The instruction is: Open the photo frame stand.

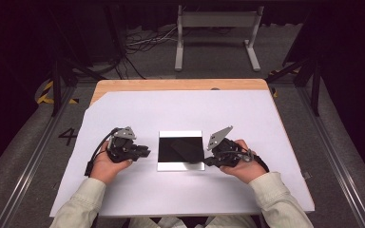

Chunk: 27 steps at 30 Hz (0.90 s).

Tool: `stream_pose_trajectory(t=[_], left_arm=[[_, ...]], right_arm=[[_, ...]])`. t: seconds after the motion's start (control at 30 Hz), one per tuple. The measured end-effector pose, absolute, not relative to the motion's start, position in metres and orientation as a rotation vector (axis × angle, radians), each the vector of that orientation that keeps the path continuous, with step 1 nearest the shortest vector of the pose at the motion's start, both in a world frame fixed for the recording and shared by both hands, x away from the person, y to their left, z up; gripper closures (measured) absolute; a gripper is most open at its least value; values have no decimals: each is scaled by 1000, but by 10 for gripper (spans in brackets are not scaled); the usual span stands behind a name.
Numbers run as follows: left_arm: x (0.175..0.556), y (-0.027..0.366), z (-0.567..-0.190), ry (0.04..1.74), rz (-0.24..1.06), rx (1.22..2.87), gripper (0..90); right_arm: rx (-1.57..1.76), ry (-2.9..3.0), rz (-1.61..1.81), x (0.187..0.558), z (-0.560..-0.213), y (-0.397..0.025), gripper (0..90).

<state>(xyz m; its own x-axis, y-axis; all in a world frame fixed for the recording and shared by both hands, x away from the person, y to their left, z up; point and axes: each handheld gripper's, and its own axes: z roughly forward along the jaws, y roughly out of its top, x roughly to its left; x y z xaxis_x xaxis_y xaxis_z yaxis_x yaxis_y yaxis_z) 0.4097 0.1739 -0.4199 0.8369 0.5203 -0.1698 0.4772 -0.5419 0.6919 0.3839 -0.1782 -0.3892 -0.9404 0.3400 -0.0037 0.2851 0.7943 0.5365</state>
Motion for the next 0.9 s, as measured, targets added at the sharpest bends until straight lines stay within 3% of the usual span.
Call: stream_pose_trajectory(t=[0.9], left_arm=[[407,158,-429,686,43,2285,767]], right_arm=[[608,2659,1237,384,-384,-181,900]])
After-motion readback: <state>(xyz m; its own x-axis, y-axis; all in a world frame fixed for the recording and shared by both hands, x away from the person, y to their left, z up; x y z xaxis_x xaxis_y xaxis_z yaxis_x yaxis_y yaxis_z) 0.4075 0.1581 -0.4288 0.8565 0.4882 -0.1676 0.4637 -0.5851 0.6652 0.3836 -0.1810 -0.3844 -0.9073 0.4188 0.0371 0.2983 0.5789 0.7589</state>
